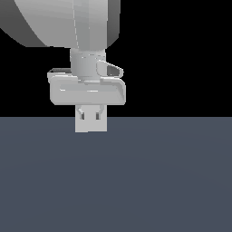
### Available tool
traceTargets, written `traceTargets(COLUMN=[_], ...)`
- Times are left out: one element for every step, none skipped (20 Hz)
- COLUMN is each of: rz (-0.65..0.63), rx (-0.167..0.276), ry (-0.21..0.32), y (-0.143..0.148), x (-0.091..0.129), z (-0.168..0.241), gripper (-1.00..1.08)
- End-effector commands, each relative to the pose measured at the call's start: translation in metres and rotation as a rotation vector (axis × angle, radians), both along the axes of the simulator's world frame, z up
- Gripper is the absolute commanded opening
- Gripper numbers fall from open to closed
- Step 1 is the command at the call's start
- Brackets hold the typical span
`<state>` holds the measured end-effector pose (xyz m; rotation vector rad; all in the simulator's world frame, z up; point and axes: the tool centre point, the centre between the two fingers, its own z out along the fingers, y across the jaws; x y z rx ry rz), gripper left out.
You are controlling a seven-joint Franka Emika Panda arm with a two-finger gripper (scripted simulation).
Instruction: Plug the charger into the wall socket.
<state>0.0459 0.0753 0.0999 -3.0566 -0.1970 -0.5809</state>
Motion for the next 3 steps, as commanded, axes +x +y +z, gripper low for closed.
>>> traceTargets(rz=[0.000,0.000,0.000], rx=[0.000,0.000,0.000], ry=[0.000,0.000,0.000], y=[0.0001,0.0000,0.0000], x=[0.0016,0.0014,0.0012], z=[0.0001,0.0001,0.0001], gripper=[-1.00,-1.00,-1.00])
